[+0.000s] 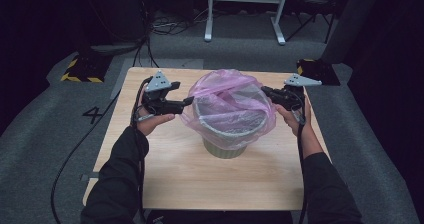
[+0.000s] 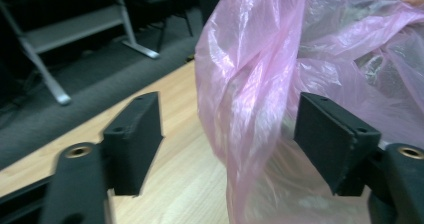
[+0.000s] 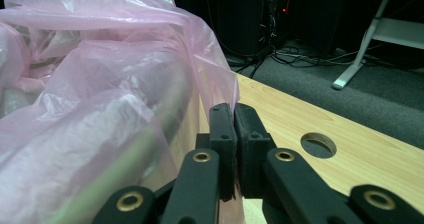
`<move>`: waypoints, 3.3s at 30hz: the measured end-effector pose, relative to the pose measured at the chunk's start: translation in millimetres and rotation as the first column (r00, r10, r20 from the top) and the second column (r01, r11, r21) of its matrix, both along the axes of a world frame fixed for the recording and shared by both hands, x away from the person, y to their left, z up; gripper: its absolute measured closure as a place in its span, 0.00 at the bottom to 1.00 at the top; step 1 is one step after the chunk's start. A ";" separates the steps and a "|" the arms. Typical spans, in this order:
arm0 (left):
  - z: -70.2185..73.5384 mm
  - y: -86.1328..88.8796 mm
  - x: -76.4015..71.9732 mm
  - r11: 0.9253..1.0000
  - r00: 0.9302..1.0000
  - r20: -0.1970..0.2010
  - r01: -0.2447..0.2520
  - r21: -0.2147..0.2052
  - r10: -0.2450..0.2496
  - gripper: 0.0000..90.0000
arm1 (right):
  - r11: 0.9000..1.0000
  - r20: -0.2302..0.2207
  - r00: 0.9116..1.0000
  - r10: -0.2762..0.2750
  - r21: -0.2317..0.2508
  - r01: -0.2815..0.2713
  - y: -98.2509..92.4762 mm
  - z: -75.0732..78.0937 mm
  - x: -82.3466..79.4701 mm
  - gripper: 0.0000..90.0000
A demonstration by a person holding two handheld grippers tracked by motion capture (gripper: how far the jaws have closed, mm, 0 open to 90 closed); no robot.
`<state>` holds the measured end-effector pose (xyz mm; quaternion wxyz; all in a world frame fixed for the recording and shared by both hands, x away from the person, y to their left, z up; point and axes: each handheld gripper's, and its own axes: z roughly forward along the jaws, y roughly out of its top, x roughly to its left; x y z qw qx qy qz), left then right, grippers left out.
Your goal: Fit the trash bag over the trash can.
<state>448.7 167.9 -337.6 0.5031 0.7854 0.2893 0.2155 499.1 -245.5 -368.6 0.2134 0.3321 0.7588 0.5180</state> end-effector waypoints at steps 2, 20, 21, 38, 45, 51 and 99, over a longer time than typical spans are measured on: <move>-1.8 -2.3 7.4 1.000 1.000 -0.020 0.008 0.000 -0.008 0.38 | 1.000 0.006 1.000 0.007 0.000 -0.007 1.8 0.9 1.3 0.96; -29.8 -11.5 33.1 1.000 0.997 -0.074 0.020 -0.024 -0.022 1.00 | 1.000 -0.039 0.999 -0.018 -0.024 0.017 8.6 -9.4 17.8 0.97; -31.7 -13.9 34.3 1.000 0.997 -0.081 0.016 -0.018 -0.018 1.00 | 1.000 -0.049 0.999 -0.020 -0.021 0.019 8.2 -10.7 18.5 0.97; -54.4 -37.7 54.9 1.000 0.987 -0.162 -0.023 0.008 0.024 1.00 | 0.998 -0.136 0.990 -0.044 -0.056 0.036 18.0 -29.9 28.7 0.96; -66.5 -39.3 58.5 0.999 0.974 -0.223 -0.022 0.036 0.030 1.00 | 0.998 -0.169 0.985 -0.034 -0.059 0.025 18.7 -36.3 30.1 0.96; -77.3 -36.7 53.8 0.999 0.971 -0.239 -0.007 0.039 0.016 1.00 | 0.998 -0.187 0.982 -0.023 -0.059 0.012 15.4 -44.3 27.7 0.96; -58.0 -37.4 -73.3 0.983 0.985 -0.030 0.173 0.052 -0.172 0.21 | 0.949 0.044 0.956 0.290 -0.141 -0.282 -25.9 -3.7 -87.5 0.24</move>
